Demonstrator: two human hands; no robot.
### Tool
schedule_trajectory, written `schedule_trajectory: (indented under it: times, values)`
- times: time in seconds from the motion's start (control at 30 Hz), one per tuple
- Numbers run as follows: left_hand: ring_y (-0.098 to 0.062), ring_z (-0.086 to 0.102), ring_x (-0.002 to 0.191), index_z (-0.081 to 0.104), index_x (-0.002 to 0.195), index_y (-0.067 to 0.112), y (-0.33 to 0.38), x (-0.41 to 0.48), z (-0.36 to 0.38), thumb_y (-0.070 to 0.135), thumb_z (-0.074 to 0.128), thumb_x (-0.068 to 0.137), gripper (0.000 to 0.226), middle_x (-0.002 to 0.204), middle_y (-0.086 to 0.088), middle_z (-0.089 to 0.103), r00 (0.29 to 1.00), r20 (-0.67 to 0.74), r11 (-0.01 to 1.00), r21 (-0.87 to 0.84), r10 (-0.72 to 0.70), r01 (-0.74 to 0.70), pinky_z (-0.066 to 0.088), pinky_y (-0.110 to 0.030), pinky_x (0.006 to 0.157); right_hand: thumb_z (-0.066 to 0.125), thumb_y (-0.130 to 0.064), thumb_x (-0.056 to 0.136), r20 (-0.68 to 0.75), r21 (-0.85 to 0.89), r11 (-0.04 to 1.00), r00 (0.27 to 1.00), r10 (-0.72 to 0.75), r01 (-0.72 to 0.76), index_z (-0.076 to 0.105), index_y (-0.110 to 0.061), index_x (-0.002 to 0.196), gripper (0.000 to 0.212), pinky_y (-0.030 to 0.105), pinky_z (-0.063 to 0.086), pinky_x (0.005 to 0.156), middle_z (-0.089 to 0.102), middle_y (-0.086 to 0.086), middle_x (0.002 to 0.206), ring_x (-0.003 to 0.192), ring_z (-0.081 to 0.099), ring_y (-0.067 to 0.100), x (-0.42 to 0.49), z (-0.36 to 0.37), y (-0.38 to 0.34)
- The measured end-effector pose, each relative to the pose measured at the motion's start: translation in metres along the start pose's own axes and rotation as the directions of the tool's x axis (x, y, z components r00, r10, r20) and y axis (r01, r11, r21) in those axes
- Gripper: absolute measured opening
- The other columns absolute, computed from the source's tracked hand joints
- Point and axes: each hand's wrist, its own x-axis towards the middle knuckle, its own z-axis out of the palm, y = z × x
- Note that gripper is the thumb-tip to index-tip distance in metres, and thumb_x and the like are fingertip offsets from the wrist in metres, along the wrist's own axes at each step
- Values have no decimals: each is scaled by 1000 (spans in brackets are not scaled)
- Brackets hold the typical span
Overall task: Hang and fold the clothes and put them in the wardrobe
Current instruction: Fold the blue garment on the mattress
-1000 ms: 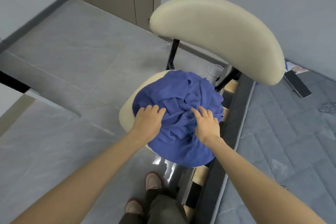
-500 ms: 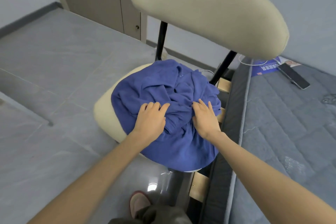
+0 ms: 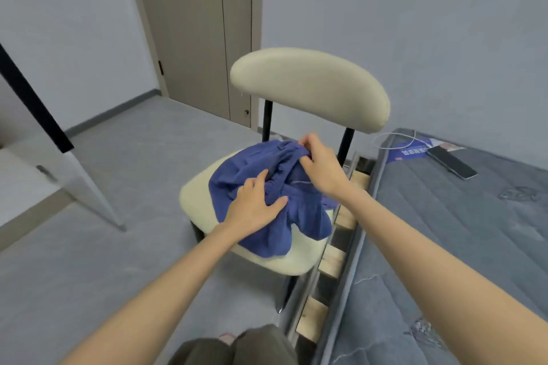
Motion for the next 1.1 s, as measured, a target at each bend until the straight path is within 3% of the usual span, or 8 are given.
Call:
schedule_trajectory:
  times: [0.13, 0.2, 0.27, 0.43, 0.63, 0.8, 0.97, 1.1]
  values:
    - [-22, 53, 116, 48, 129, 21, 52, -14, -26, 52, 53, 86, 53, 127, -3, 56, 991, -130, 977, -212, -20, -8, 47, -43, 93, 44, -1, 89, -69, 56, 986, 986, -153, 157, 46, -11, 91, 11, 16, 35, 57, 56, -2, 82, 70, 48, 8, -17, -48, -50]
    - [-25, 60, 95, 55, 98, 21, 74, -22, -39, 37, 50, 90, 18, 105, -4, 63, 972, -232, 984, -167, 26, -66, 48, -37, 75, 47, 0, 86, -124, 82, 975, 973, -195, 205, 48, -12, 89, 13, 11, 36, 57, 55, -5, 75, 66, 47, 3, -28, -68, -68]
    - [-29, 56, 80, 46, 82, 20, 92, -29, -53, 21, 44, 91, 10, 87, -4, 59, 940, -330, 993, -52, 81, -103, 37, -34, 63, 51, -4, 86, -149, 71, 972, 966, -214, 226, 51, -14, 90, 11, 13, 37, 57, 57, -5, 75, 66, 49, 4, -38, -85, -81]
    - [-30, 47, 68, 30, 90, 15, 121, -51, -93, 10, 25, 94, 8, 82, -7, 53, 897, -442, 994, -94, 14, -62, 27, -35, 53, 54, -8, 90, -93, -18, 981, 977, -192, 191, 53, -14, 103, 14, 23, 42, 63, 60, 0, 89, 75, 54, 16, -60, -111, -91]
    - [-11, 48, 65, 32, 80, 31, 136, -90, -134, 13, 28, 92, 21, 76, 16, 50, 823, -562, 986, -69, 88, -153, 27, -30, 51, 47, -4, 92, -16, -194, 951, 969, -247, 239, 48, -15, 113, 24, 35, 44, 70, 62, 8, 103, 87, 55, 27, -94, -103, -101]
    - [-28, 44, 76, 47, 101, 18, 109, -114, -169, 5, 33, 89, 23, 93, -6, 47, 758, -645, 986, 166, 97, 14, 32, -35, 64, 63, -18, 88, -129, -385, 897, 949, -286, 218, 58, -15, 98, 11, 34, 44, 64, 66, 4, 100, 87, 58, 27, -115, -100, -107]
    - [-28, 42, 75, 46, 92, 15, 73, -141, -201, -4, 29, 87, 26, 96, -9, 44, 736, -676, 975, 138, -37, 175, 33, -36, 65, 75, -19, 71, -55, -242, 958, 983, -173, 155, 54, -17, 68, 21, 37, 46, 61, 62, 1, 74, 71, 55, 25, -109, -98, -144]
    - [-29, 44, 78, 50, 101, 9, 43, -162, -235, -1, 29, 92, 25, 99, -12, 48, 658, -748, 961, 114, -83, 252, 38, -38, 67, 64, -8, 76, -72, -158, 978, 987, -146, 134, 48, -17, 74, 18, 35, 48, 55, 62, 5, 69, 60, 61, 24, -90, -78, -178]
